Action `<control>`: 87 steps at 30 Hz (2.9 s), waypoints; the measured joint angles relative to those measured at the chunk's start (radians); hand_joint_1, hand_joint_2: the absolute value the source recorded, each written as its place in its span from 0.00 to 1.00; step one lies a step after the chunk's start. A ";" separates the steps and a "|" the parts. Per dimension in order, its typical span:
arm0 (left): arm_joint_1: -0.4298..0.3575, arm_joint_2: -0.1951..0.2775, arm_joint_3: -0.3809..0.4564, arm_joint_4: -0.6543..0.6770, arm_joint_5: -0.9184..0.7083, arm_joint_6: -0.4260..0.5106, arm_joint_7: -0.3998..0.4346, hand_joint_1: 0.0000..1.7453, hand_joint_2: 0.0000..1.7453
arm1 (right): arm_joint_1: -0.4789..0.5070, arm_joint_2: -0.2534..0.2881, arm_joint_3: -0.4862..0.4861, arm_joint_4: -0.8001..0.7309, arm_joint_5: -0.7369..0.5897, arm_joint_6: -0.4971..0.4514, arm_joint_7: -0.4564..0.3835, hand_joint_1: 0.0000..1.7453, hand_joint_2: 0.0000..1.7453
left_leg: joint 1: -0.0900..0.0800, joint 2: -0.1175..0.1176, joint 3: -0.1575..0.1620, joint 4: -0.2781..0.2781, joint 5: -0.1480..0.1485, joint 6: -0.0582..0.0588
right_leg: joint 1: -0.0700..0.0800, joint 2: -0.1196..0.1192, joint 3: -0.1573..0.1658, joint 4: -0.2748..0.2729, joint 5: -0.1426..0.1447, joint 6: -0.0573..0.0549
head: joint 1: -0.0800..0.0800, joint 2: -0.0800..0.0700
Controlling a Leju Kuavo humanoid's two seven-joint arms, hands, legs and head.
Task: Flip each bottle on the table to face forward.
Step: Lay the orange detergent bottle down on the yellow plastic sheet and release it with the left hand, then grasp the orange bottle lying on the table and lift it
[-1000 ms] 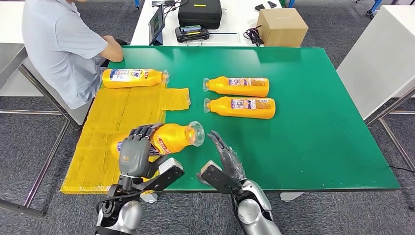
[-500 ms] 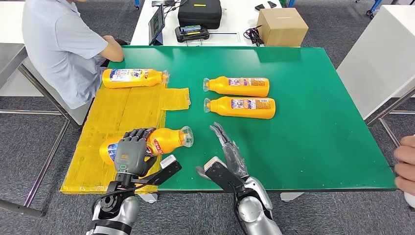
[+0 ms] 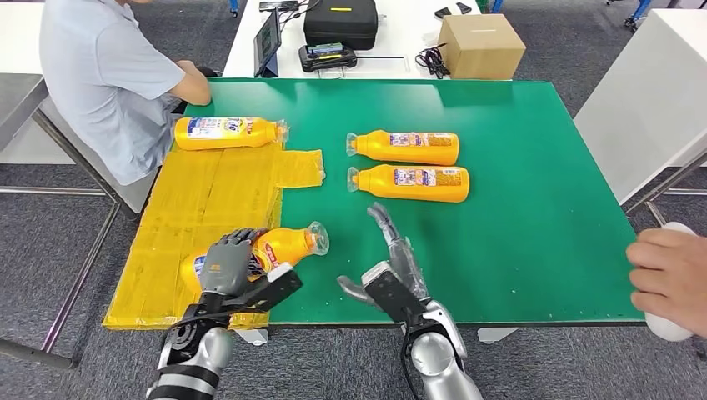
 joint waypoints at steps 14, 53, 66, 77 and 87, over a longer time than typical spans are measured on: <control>-0.151 0.068 0.105 0.277 -0.060 0.043 -0.028 0.23 1.00 | 0.000 0.006 -0.037 -0.006 -0.023 0.021 -0.014 0.00 1.00 | 0.000 0.001 0.008 -0.001 0.000 -0.002 | 0.000 0.001 0.007 0.002 0.000 -0.001 | 0.000 0.000; -0.082 -0.006 -0.019 0.031 0.015 0.101 -0.163 0.00 1.00 | -0.025 0.019 -0.078 0.028 -0.030 0.024 -0.031 0.00 1.00 | 0.000 -0.003 0.002 0.000 0.002 -0.002 | 0.000 -0.001 0.003 0.002 0.000 0.000 | 0.000 0.000; -0.067 -0.025 -0.048 -0.106 0.066 0.171 -0.212 0.00 1.00 | -0.042 0.030 -0.079 0.044 -0.038 0.023 -0.018 0.00 1.00 | 0.000 -0.003 0.000 0.000 0.002 -0.002 | 0.000 -0.001 0.000 0.002 0.000 -0.001 | 0.000 0.000; 0.131 -0.087 -0.091 -0.426 0.629 -0.081 -0.301 0.00 1.00 | 0.033 0.038 -0.103 -0.121 -0.007 -0.016 -0.024 0.00 0.00 | 0.000 -0.002 -0.004 0.000 0.001 -0.003 | 0.000 -0.001 -0.005 0.002 -0.001 -0.001 | 0.000 0.000; 0.301 -0.096 -0.193 -0.548 0.920 -0.212 -0.279 0.00 1.00 | 0.083 0.053 -0.194 -0.251 -0.152 0.094 0.098 0.00 0.75 | 0.000 -0.002 -0.004 0.000 0.000 -0.003 | 0.000 -0.001 -0.005 0.002 -0.001 -0.001 | 0.000 0.000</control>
